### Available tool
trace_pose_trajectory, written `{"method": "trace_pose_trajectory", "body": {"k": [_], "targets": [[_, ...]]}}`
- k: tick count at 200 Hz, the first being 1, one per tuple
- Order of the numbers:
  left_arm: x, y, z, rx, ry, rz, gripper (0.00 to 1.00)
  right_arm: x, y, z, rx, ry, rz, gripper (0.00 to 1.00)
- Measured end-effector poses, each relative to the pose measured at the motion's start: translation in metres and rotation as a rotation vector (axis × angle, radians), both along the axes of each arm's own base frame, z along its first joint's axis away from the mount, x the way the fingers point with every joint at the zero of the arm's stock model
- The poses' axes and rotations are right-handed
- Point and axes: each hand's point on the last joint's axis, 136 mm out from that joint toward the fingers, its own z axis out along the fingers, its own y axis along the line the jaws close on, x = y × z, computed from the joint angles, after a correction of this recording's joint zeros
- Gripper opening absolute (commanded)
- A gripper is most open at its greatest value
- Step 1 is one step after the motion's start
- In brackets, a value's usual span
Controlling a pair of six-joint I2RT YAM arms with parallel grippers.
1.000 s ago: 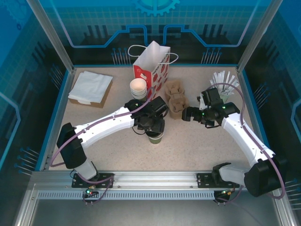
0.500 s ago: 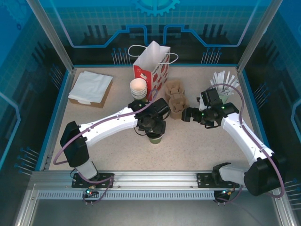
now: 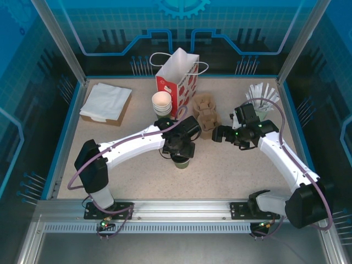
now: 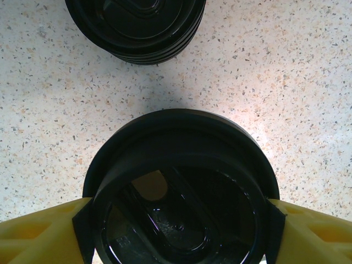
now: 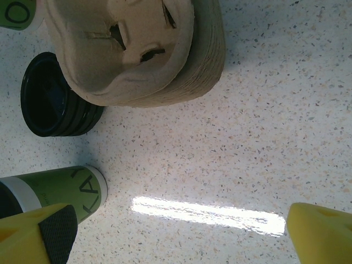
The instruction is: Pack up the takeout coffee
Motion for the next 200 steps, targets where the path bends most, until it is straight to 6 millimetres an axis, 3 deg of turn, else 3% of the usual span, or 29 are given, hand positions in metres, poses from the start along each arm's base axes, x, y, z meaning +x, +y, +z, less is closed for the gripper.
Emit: {"method": "trace_pose_trajectory", "body": {"k": [200], "targets": [[0.0015,-0.0075,0.004,-0.011,-0.003,-0.046,0.86,0.0004,0.0009,-0.0048,-0.001,0.018,0.002,1.0]]}}
